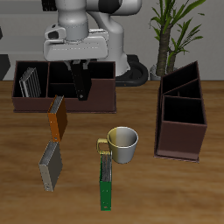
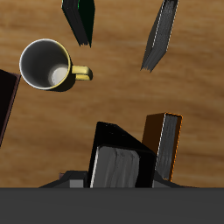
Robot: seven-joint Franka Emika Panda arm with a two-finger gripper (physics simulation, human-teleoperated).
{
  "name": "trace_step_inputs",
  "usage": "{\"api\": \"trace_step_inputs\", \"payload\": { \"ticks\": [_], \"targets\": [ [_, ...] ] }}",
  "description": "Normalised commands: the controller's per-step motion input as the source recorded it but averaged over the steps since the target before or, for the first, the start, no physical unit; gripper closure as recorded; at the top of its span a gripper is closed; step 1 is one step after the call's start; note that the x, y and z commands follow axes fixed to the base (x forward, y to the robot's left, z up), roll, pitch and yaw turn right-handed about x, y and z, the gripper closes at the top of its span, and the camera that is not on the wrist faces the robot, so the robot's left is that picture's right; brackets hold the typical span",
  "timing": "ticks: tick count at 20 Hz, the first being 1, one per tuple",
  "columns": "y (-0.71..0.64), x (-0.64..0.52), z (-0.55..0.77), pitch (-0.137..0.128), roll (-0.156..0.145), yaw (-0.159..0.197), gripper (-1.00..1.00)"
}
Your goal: Place the striped book into the back desk caddy's left compartment and place the black book into the back desk caddy's left compartment and place the yellow book into the left desk caddy's right compartment
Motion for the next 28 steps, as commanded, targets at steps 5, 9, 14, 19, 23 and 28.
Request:
{"api": "trace_step_inputs", "payload": {
  "ticks": [5, 9, 14, 19, 23, 28],
  "targets": [
    [-0.28, -0.48, 0.42, -0.037, 0.058, -0.02, 1.0],
    [-0.43, -0.56, 0.33, -0.024, 0.01, 0.035, 1.0],
    [-0.35, -0.53, 0.24, -0.036, -0.042, 0.033, 1.0],
    [-0.42, -0.57, 0.23, -0.053, -0.048, 0.041, 1.0],
    [-0.48, -0.31, 0.06, -0.028, -0.063, 0.025, 1.0],
    [-0.42, -0.21, -0.03, -0.012, -0.067, -0.009, 1.0]
  ]
}}
